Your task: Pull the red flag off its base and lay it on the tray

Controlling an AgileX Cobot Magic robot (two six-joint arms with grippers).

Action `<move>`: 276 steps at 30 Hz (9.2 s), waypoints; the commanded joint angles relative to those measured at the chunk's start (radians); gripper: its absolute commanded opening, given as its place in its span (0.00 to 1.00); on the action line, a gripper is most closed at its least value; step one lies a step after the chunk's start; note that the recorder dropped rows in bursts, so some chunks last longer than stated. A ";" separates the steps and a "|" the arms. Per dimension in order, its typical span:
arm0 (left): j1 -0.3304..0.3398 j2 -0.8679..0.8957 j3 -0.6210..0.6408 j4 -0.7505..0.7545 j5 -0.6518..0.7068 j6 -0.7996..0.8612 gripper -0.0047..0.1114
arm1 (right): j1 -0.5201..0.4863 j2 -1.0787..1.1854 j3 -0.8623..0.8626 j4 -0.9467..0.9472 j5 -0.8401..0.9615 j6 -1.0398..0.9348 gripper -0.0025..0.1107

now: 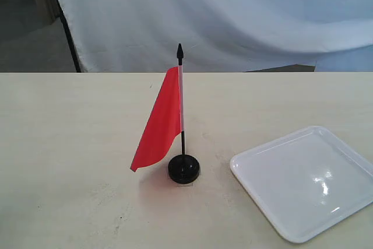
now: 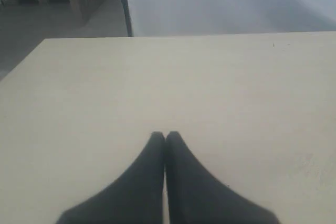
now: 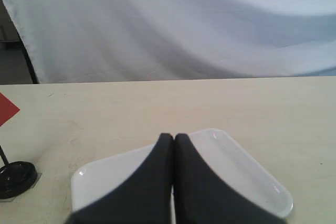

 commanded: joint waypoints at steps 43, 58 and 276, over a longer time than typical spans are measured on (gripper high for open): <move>-0.004 -0.003 0.002 0.004 -0.005 -0.006 0.04 | 0.004 0.532 -0.043 -0.375 -0.936 0.484 0.02; -0.004 -0.003 0.002 0.004 -0.005 -0.006 0.04 | 0.004 1.640 -0.339 -1.033 -1.414 0.417 0.02; -0.004 -0.003 0.002 0.004 -0.005 -0.006 0.04 | 0.132 -0.005 0.001 -0.282 0.035 0.218 0.02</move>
